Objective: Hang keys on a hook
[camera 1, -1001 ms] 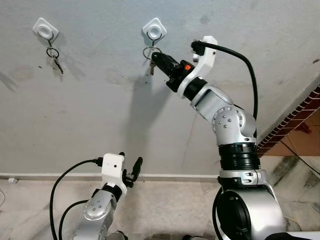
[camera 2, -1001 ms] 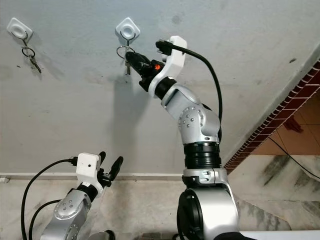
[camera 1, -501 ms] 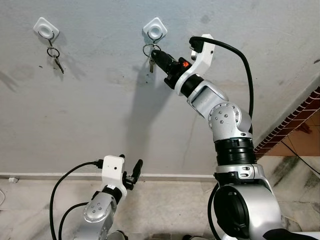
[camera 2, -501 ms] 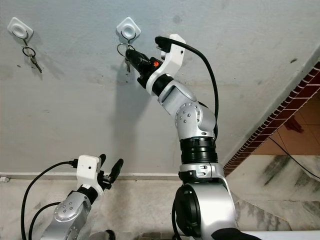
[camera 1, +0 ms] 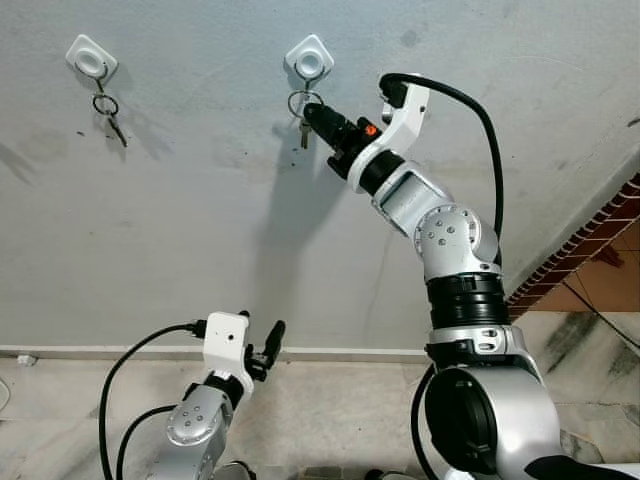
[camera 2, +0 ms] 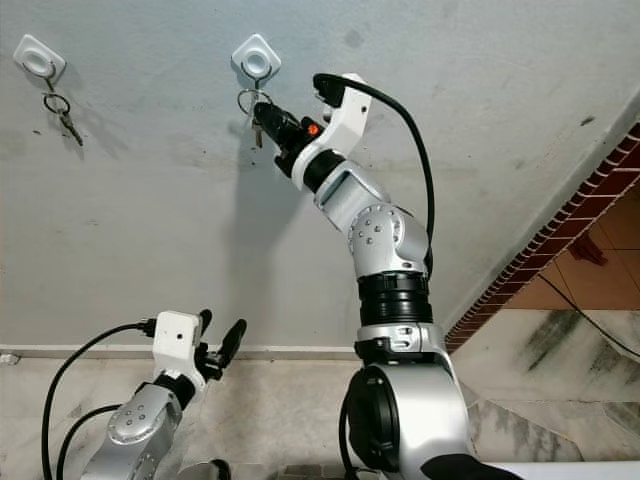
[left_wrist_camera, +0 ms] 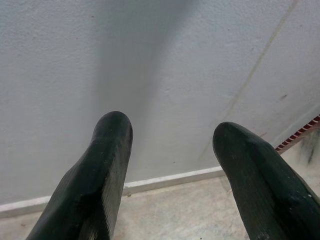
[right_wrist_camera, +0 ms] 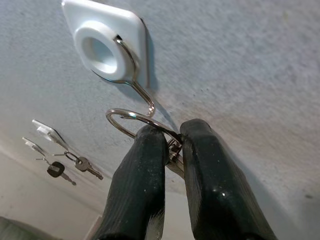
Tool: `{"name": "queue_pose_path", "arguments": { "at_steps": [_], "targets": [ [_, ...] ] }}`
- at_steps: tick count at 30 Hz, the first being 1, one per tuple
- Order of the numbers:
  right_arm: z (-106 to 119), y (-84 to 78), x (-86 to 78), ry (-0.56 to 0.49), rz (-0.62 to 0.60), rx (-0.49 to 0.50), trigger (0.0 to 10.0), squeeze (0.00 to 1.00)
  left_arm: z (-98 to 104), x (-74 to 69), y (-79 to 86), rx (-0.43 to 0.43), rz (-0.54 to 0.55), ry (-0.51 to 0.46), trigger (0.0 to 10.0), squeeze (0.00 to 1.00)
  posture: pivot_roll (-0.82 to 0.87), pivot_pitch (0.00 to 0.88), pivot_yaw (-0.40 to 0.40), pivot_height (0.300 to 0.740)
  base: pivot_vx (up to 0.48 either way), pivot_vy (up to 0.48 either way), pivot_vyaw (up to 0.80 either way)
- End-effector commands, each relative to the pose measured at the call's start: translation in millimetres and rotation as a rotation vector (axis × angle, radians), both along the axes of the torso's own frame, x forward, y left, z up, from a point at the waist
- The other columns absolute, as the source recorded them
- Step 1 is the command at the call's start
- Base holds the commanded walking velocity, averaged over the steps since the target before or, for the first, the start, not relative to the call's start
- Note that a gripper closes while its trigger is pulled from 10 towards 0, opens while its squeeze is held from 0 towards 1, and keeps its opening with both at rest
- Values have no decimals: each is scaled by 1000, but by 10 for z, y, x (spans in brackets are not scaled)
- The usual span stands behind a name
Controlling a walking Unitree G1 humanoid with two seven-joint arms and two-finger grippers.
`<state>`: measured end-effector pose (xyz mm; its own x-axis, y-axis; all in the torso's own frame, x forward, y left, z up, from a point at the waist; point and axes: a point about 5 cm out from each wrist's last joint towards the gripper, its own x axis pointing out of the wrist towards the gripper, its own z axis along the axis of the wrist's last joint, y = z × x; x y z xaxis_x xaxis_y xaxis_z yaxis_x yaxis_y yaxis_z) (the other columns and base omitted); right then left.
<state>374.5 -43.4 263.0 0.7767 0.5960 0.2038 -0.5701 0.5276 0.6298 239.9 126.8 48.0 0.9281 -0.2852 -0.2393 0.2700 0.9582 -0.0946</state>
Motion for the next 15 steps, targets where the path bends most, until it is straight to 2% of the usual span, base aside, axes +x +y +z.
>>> {"name": "queue_pose_path", "arguments": {
  "at_steps": [1, 4, 15],
  "targets": [
    [52, 51, 2, 15, 20, 30, 10000, 0, -21, -36, -1, 6, -14, 15, 10000, 0, 92, 166, 5, 740, 0, 0, 0],
    [39, 64, 7, 49, 27, 66, 10000, 0, -30, -45, 4, 8, -14, 21, 10000, 0, 94, 167, 7, 740, 0, 0, 0],
    [2, 62, 19, 112, 26, 99, 10000, 0, -26, -34, 2, 11, -20, 22, 10000, 0, 94, 164, 11, 740, 0, 0, 0]
  ]
}}
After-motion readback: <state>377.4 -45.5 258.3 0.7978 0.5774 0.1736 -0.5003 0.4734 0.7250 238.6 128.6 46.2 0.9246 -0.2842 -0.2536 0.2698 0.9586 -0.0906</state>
